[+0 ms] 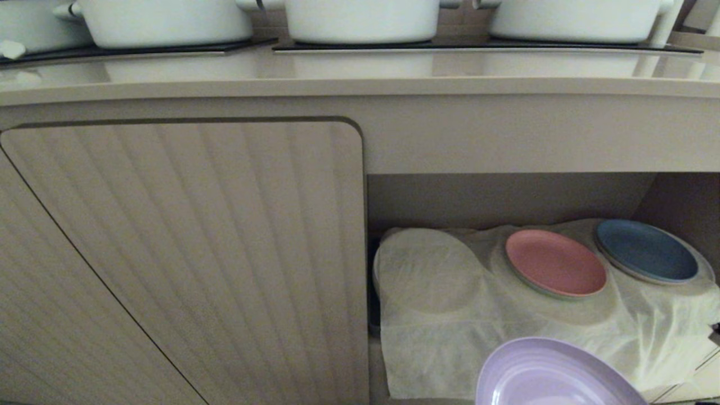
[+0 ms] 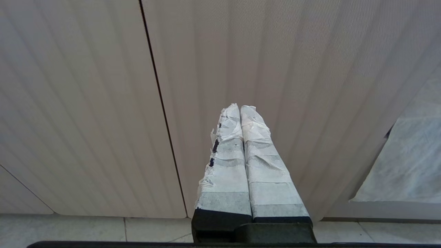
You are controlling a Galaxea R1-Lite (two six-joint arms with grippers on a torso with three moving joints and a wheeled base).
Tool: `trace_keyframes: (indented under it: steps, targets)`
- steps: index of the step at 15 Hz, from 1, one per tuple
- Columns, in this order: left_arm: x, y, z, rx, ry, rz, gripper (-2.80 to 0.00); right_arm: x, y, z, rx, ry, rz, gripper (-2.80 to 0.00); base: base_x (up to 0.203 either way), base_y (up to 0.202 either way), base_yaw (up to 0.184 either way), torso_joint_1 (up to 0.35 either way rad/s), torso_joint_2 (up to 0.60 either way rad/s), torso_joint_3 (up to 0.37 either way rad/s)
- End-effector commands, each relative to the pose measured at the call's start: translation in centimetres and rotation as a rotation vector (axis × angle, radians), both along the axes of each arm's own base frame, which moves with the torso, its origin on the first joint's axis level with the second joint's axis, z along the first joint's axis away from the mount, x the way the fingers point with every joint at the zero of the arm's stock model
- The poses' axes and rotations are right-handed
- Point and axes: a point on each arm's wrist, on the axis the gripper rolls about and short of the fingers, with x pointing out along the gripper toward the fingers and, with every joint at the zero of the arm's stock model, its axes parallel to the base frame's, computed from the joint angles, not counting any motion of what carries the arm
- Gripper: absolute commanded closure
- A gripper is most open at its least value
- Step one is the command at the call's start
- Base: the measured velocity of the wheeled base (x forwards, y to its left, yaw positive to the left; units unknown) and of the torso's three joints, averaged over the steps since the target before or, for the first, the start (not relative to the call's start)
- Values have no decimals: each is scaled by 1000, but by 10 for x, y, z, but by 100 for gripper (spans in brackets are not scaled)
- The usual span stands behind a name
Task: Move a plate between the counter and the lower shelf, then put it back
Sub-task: Put the plate in the cupboard
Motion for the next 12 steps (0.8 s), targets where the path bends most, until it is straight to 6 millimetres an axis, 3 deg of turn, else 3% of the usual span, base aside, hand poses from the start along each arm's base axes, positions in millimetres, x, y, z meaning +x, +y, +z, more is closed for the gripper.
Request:
trace_keyframes:
  steps: [1,6,12]
  targets:
    - [0,0,0,0,1,1,0,12,2,-5,4,47,-13,0,0,0,0,0,0,0]
    - [0,0,0,0,1,1,0,43,6,-13,30,78,-63,0,0,0,0,0,0,0]
    - [0,0,0,0,1,1,0,97,22,-23,48,105,-65,0,0,0,0,0,0,0]
